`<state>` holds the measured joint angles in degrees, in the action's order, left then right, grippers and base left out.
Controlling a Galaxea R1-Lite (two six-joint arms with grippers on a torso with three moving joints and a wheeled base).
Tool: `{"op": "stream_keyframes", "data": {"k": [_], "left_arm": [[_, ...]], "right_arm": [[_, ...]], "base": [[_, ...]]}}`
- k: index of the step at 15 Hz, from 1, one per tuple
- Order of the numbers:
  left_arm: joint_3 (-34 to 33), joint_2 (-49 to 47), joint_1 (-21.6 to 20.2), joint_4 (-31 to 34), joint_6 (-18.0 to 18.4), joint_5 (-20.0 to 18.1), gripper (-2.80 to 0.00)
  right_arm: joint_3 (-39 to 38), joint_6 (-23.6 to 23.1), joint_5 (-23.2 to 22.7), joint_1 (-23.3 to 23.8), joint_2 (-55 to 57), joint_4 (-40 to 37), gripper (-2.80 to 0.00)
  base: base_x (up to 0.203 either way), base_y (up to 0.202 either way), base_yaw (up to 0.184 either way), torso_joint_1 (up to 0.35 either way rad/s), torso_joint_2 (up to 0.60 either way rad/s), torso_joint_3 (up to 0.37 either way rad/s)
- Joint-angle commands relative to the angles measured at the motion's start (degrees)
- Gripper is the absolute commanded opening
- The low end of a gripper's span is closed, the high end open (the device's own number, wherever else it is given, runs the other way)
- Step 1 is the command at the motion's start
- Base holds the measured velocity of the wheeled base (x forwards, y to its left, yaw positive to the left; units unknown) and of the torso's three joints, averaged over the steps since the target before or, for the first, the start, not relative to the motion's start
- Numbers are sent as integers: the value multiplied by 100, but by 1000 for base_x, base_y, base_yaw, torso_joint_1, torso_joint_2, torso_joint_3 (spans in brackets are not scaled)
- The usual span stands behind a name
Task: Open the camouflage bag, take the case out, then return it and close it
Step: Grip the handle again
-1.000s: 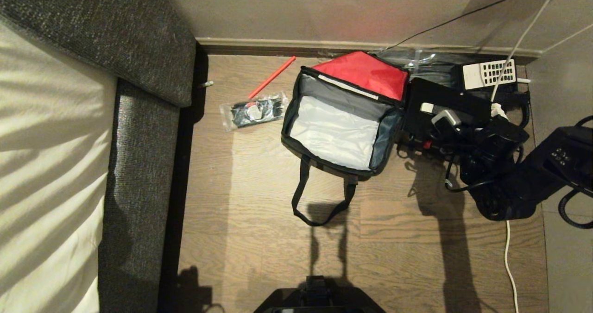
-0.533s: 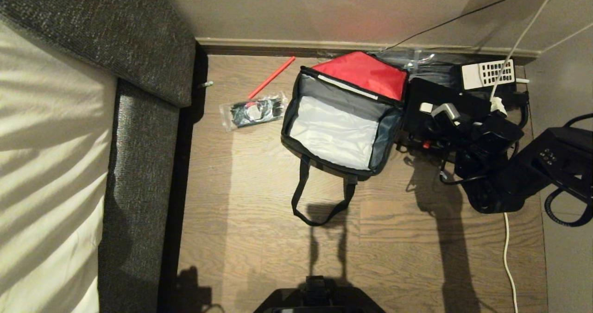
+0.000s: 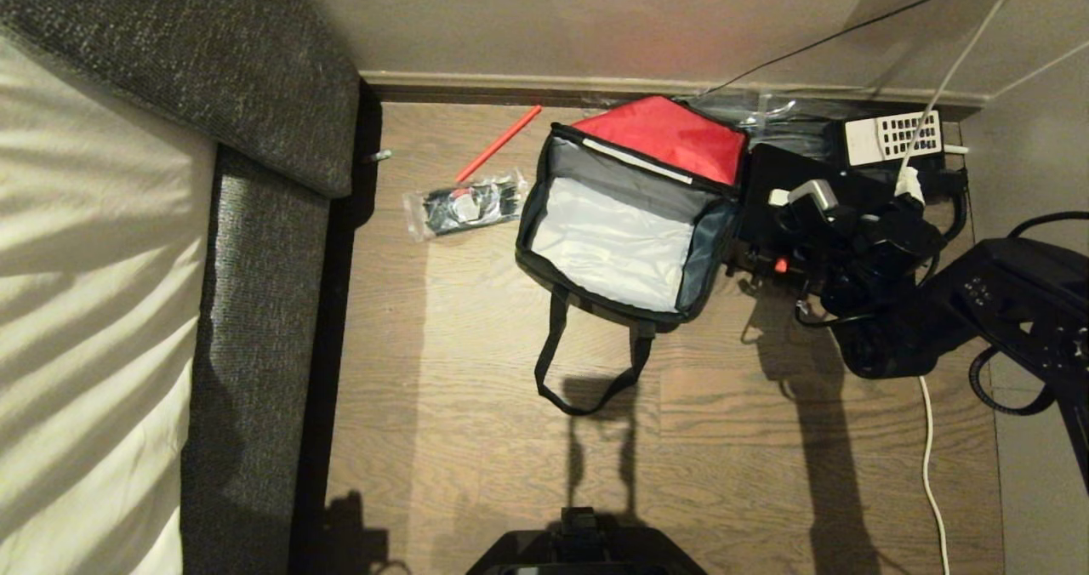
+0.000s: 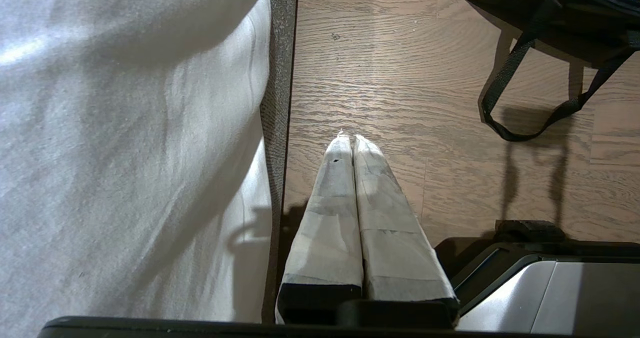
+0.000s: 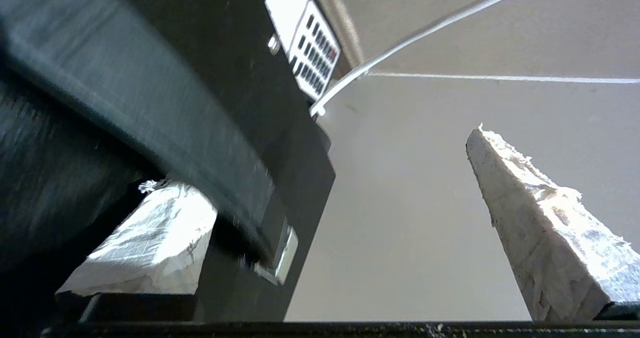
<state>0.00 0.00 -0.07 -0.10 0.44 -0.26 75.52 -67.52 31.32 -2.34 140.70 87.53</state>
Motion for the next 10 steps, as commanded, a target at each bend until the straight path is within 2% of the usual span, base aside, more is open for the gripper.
{"op": "stream_keyframes", "data": {"k": [1, 10], "left_arm": [[-9, 0, -1, 1, 0, 0, -280], [-9, 0, -1, 1, 0, 0, -280]], "right_arm": [[185, -63, 6, 19, 305, 13, 0], [792, -206, 16, 196, 752, 13, 0]], "base": [[0, 0, 0, 0, 0, 0], [0, 0, 0, 0, 0, 0]]}}
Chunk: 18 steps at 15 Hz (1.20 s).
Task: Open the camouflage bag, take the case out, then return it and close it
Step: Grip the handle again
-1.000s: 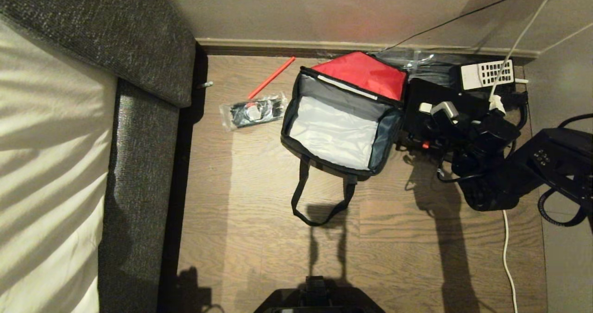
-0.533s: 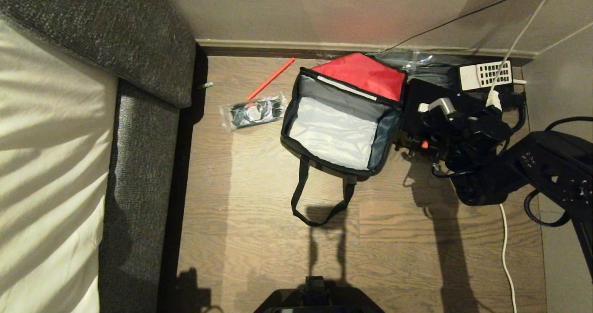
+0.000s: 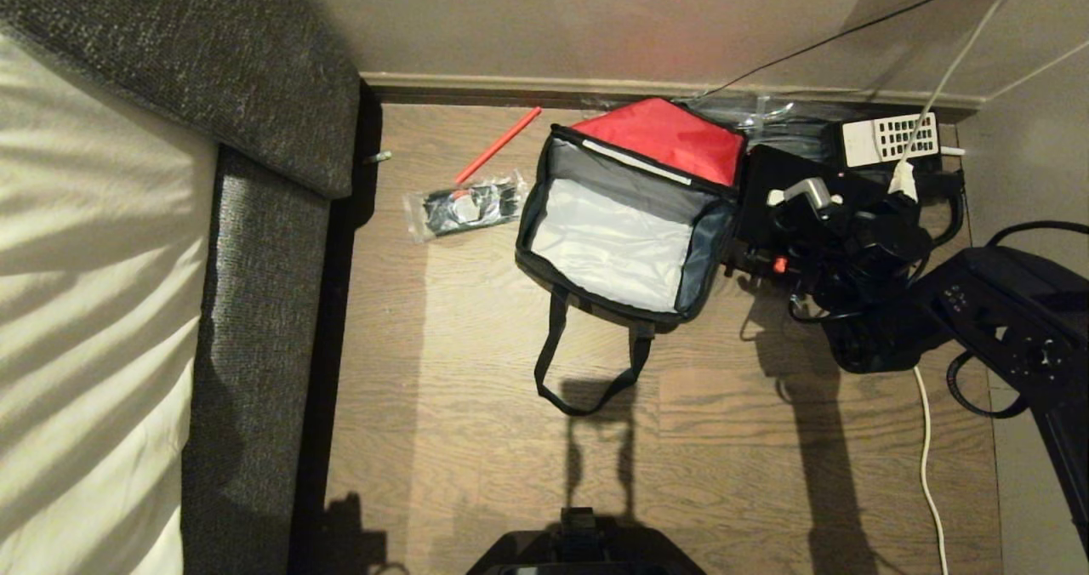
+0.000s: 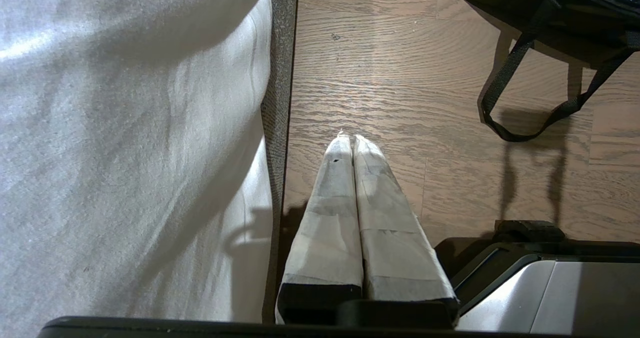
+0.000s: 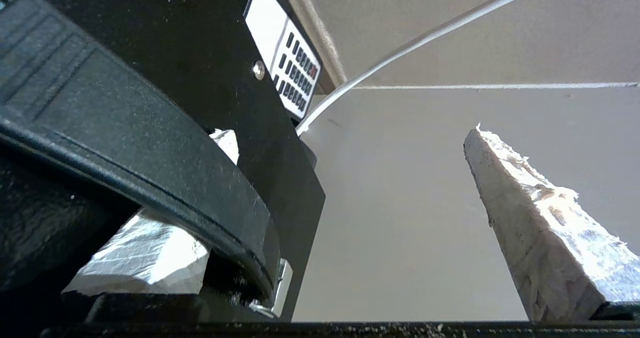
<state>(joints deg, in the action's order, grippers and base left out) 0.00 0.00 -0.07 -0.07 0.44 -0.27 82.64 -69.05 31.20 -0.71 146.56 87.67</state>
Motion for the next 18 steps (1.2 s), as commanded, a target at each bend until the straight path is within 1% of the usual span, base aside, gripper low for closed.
{"op": "stream_keyframes", "data": {"k": [1, 5, 6, 18], "left_arm": [[-9, 5, -1, -1, 0, 0, -280], [-9, 4, -1, -1, 0, 0, -280], [-9, 0, -1, -1, 0, 0, -280], [-9, 0, -1, -1, 0, 0, -280]], "right_arm": [[121, -56, 27, 36, 189, -1, 0], [35, -57, -13, 50, 171, -1, 0], [-10, -65, -33, 75, 179, -1, -280], [-95, -12, 71, 71, 88, -1, -280]], "base": [[0, 0, 0, 0, 0, 0], [0, 0, 0, 0, 0, 0], [0, 0, 0, 0, 0, 0], [0, 0, 0, 0, 0, 0]]}}
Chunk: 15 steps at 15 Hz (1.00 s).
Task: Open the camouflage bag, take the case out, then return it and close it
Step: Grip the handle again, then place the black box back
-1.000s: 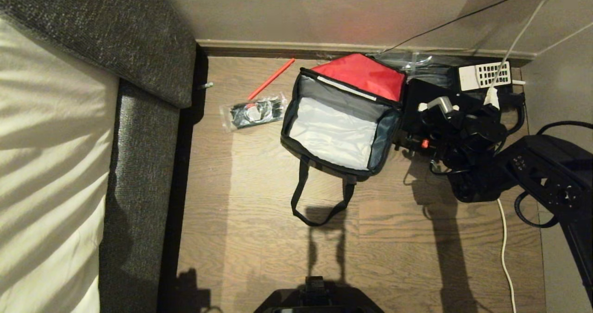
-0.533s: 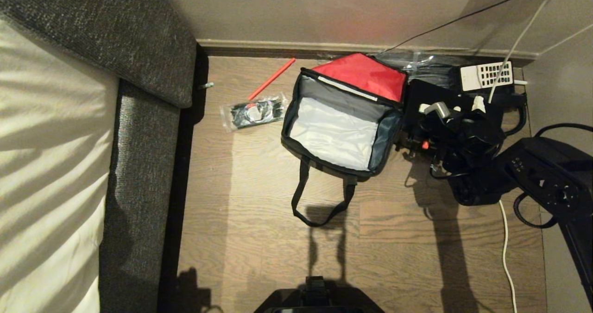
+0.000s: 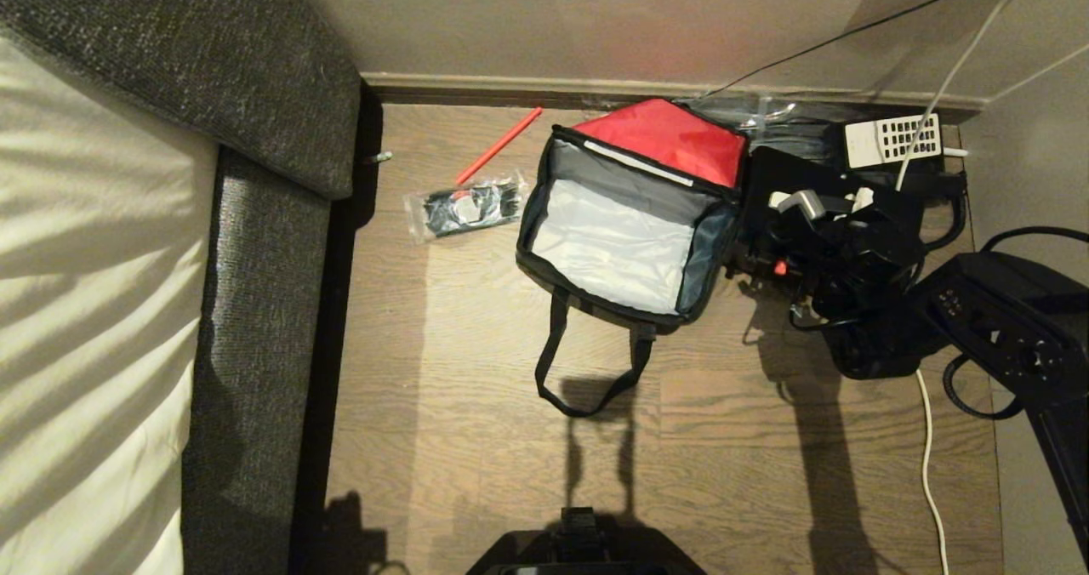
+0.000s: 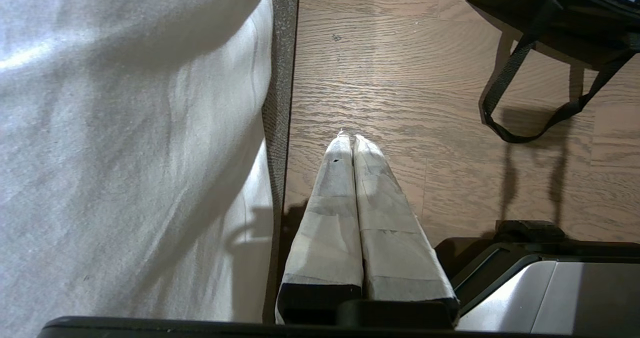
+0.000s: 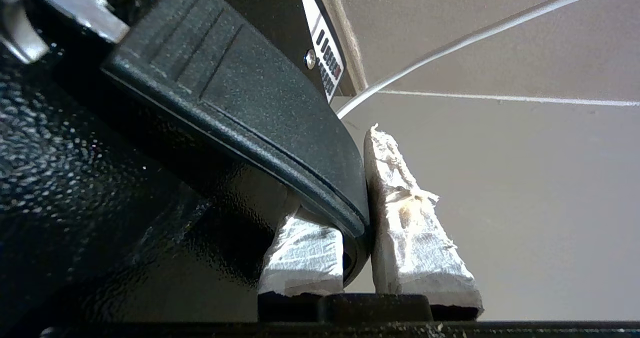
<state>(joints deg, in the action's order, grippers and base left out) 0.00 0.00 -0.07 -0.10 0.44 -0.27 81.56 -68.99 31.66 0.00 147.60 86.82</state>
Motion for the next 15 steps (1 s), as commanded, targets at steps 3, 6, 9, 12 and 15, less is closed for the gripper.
{"op": "stream_keyframes", "data": {"k": [3, 6, 9, 12, 15], "left_arm": [[-9, 0, -1, 1, 0, 0, -280], [-9, 6, -1, 1, 0, 0, -280], [-9, 1, -1, -5, 0, 0, -280], [-9, 0, -1, 1, 0, 0, -280], [-9, 0, -1, 1, 0, 0, -280]], "right_arm": [[-5, -36, 16, 6, -290, 84, -280], [-241, -14, 16, 9, -815, 84, -280], [-456, -33, 9, 9, -1278, 84, -280], [-566, -52, 7, 0, -1654, 84, -280], [-535, -60, -2, 0, -1786, 84, -280]], "base": [[0, 0, 0, 0, 0, 0], [0, 0, 0, 0, 0, 0], [0, 0, 0, 0, 0, 0], [0, 0, 0, 0, 0, 0], [0, 0, 0, 0, 0, 0]]}}
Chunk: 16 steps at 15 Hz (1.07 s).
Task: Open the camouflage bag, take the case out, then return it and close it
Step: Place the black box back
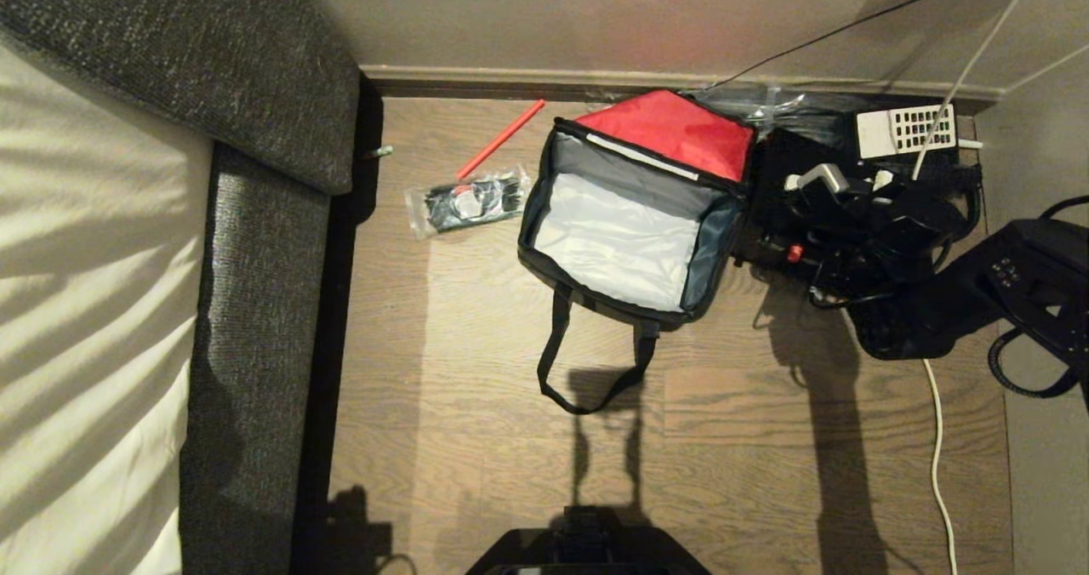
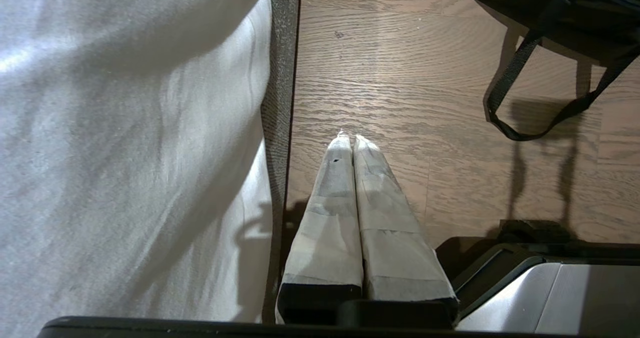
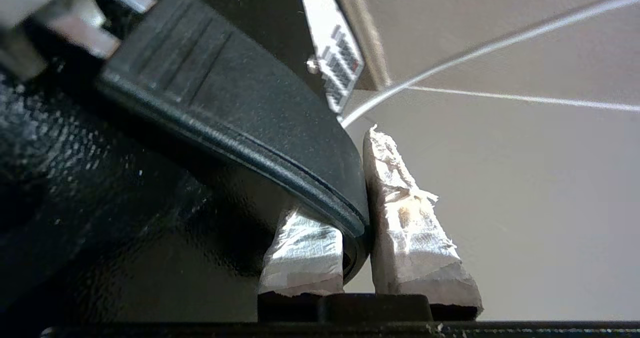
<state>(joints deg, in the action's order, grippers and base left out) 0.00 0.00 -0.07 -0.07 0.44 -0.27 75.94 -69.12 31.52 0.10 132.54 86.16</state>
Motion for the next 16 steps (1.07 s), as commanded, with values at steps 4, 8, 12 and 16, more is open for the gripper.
{"op": "stream_keyframes", "data": {"k": [4, 8, 12, 16], "left_arm": [[-9, 3, -1, -7, 0, 0, -280], [-9, 0, -1, -1, 0, 0, -280], [-9, 3, -1, -1, 0, 0, -280], [-9, 0, -1, -5, 0, 0, -280]], "right_arm": [[71, -110, 12, -10, -413, 150, -280], [-1, -240, 10, -58, -614, 150, -280], [-11, -451, -17, -80, -941, 150, -280], [-64, -543, -21, -80, -1294, 149, -280]], "base": [[0, 0, 0, 0, 0, 0], [0, 0, 0, 0, 0, 0], [0, 0, 0, 0, 0, 0], [0, 0, 0, 0, 0, 0]]}}
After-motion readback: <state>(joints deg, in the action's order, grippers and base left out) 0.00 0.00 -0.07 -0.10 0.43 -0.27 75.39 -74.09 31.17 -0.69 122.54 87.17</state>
